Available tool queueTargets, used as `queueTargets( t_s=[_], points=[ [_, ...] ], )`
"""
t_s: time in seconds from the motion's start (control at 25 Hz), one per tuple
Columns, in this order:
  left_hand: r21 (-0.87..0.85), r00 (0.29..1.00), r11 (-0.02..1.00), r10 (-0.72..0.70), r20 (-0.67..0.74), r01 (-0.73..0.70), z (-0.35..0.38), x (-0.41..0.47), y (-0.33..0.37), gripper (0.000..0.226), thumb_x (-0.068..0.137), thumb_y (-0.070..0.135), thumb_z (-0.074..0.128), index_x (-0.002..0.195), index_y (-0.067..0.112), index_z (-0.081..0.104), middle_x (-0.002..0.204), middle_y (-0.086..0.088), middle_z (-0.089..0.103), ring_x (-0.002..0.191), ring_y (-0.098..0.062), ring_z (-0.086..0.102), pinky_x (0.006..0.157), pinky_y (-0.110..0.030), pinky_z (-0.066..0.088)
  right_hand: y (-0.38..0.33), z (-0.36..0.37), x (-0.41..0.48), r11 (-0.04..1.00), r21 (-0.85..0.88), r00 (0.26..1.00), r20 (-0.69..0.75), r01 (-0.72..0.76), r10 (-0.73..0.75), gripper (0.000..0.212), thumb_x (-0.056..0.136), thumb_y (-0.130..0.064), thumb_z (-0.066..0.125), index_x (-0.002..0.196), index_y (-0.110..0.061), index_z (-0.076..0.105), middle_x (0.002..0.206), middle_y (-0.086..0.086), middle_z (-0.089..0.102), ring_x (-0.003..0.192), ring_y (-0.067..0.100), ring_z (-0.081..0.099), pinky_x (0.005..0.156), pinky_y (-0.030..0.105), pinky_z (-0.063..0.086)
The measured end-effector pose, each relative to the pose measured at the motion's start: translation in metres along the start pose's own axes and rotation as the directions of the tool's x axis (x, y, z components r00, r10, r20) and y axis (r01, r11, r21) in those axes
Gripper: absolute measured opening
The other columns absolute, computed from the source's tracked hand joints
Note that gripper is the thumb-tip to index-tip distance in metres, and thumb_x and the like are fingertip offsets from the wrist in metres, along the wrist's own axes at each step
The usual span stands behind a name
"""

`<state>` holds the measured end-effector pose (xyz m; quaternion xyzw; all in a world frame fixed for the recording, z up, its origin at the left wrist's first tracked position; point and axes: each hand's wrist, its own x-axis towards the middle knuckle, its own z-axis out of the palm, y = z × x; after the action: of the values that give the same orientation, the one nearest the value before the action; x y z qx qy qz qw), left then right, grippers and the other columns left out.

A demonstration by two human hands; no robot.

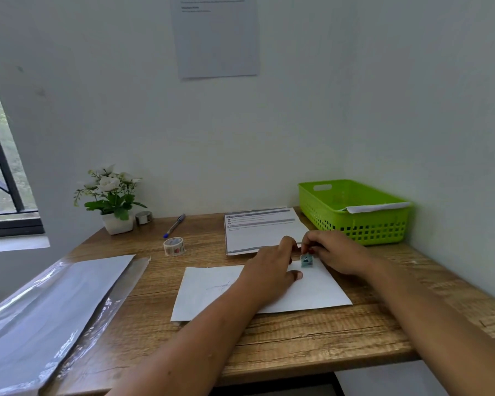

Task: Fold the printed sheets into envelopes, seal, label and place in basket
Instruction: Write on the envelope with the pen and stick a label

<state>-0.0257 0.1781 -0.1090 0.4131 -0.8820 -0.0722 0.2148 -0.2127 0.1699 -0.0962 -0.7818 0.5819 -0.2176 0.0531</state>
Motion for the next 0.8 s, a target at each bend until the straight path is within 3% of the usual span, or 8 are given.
queueTargets(
  t_s=[0.2, 0.48, 0.8],
  points=[
    [0.041, 1.000, 0.999, 0.005, 0.021, -0.006, 0.0004, 0.0004, -0.0005, 0.036, 0.091, 0.035, 0.053, 0.121, 0.021, 0.038, 0.120, 0.000, 0.056, 0.115, -0.022, 0.047, 0.093, -0.045, 0.044, -0.0014, 0.0008, -0.0026, 1.000, 0.009, 0.999, 0.025, 0.022, -0.022, 0.022, 0.095, -0.007, 0.049, 0.090, -0.025, 0.060, 0.099, -0.006, 0.064, 0.095, 0.012, 0.059, 0.085, 0.030, 0.048],
    [0.090, 0.999, 0.996, 0.012, 0.050, -0.016, 0.0019, 0.0002, -0.0014, 0.032, 0.094, 0.035, 0.049, 0.123, 0.022, 0.044, 0.125, 0.000, 0.054, 0.120, -0.023, 0.042, 0.098, -0.042, 0.040, -0.0015, 0.0019, -0.0041, 0.999, -0.005, 0.998, 0.037, 0.052, -0.052, 0.017, 0.094, -0.007, 0.049, 0.097, -0.021, 0.058, 0.100, -0.003, 0.066, 0.091, 0.014, 0.061, 0.082, 0.034, 0.050],
    [0.140, 0.997, 0.990, 0.000, 0.081, -0.011, 0.0036, 0.0014, -0.0018, 0.037, 0.096, 0.035, 0.044, 0.132, 0.027, 0.047, 0.129, -0.004, 0.050, 0.124, -0.025, 0.038, 0.104, -0.044, 0.035, -0.0050, 0.0025, -0.0078, 0.998, -0.058, 0.999, 0.007, 0.038, -0.038, 0.019, 0.092, -0.012, 0.052, 0.100, -0.029, 0.049, 0.094, -0.004, 0.063, 0.085, 0.016, 0.060, 0.077, 0.040, 0.052]
  ],
)
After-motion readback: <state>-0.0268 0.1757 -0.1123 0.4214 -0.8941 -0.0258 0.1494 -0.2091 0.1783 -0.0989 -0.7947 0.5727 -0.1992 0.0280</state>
